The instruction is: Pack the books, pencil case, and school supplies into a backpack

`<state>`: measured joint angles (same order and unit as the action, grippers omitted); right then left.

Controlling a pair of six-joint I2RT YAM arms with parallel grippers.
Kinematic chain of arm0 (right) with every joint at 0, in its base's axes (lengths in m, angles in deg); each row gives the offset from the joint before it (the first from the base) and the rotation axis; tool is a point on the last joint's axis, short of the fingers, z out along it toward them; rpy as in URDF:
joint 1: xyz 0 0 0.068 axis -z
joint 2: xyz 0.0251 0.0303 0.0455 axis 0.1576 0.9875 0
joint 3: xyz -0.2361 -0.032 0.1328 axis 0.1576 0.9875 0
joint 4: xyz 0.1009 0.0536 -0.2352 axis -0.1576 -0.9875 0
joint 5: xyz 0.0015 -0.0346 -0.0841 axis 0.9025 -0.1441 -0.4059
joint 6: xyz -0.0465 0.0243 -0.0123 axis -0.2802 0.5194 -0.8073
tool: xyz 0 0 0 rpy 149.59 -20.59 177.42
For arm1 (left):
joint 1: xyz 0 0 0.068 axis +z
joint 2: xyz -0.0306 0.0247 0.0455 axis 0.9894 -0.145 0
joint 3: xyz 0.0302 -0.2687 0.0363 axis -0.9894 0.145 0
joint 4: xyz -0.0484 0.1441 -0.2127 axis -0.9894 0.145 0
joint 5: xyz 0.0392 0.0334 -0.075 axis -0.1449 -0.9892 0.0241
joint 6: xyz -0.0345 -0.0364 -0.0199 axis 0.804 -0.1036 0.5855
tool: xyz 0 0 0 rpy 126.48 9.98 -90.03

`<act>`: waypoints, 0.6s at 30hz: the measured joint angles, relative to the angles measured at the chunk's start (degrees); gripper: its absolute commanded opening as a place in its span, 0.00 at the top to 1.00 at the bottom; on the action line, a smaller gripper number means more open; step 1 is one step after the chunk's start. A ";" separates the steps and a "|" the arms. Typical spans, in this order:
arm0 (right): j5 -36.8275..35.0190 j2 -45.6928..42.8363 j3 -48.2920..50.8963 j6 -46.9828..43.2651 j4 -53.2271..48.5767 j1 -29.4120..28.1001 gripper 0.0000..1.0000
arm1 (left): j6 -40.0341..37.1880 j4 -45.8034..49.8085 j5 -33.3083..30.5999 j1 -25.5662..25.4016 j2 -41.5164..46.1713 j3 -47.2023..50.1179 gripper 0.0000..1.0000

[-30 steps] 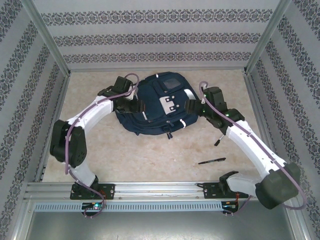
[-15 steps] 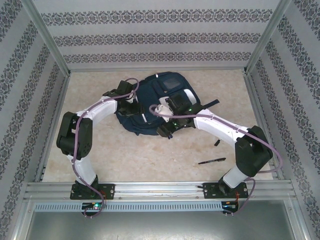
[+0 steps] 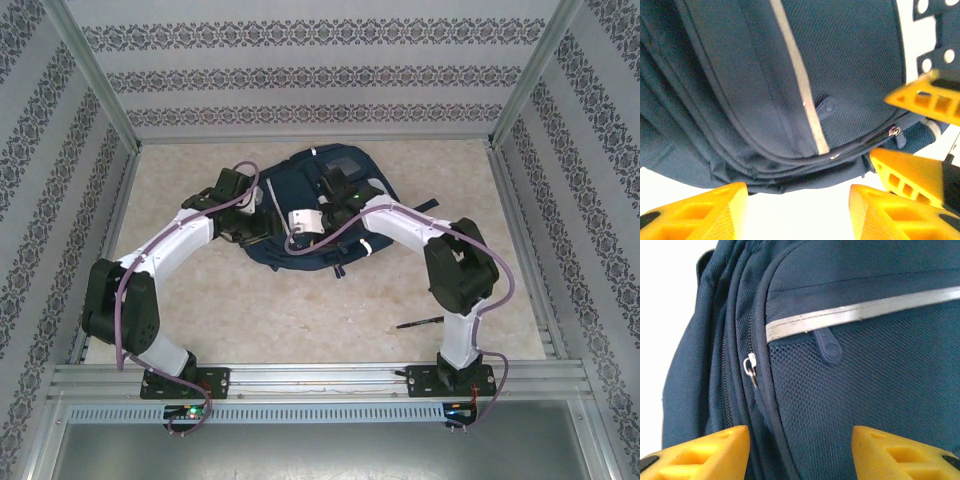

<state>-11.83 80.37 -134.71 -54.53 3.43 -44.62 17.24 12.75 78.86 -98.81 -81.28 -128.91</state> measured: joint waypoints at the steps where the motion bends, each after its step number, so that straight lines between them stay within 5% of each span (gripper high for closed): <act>1: -0.76 0.90 -0.11 -1.99 0.00 -0.35 0.37 | 0.09 0.26 0.42 0.04 0.28 0.76 0.45; 3: -2.60 2.36 -0.11 -4.90 0.00 -0.70 0.39 | 0.26 0.66 1.01 0.13 1.14 2.23 0.45; 7: -3.65 3.28 -0.11 -6.86 0.57 -0.83 0.71 | 0.94 0.26 3.63 0.20 3.63 5.22 0.47; 11: -3.54 3.21 -0.11 -9.01 0.48 -0.74 0.86 | 4.00 -3.21 5.33 -0.04 6.49 9.94 0.48; 13: -3.04 2.51 0.76 -10.05 1.36 -0.55 0.83 | 5.51 -4.26 5.29 -0.24 6.88 11.04 0.47; 16: -1.95 0.74 2.03 -12.13 1.90 -0.17 0.66 | 7.63 -6.25 5.01 -0.92 6.91 11.37 0.47; 18: -1.05 -0.20 2.05 -12.57 1.44 0.20 0.65 | 8.92 -7.93 4.83 -1.57 6.91 11.52 0.47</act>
<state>-12.88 80.18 -132.65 -67.10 4.87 -44.42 26.16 4.81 83.69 -100.39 -74.37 -117.40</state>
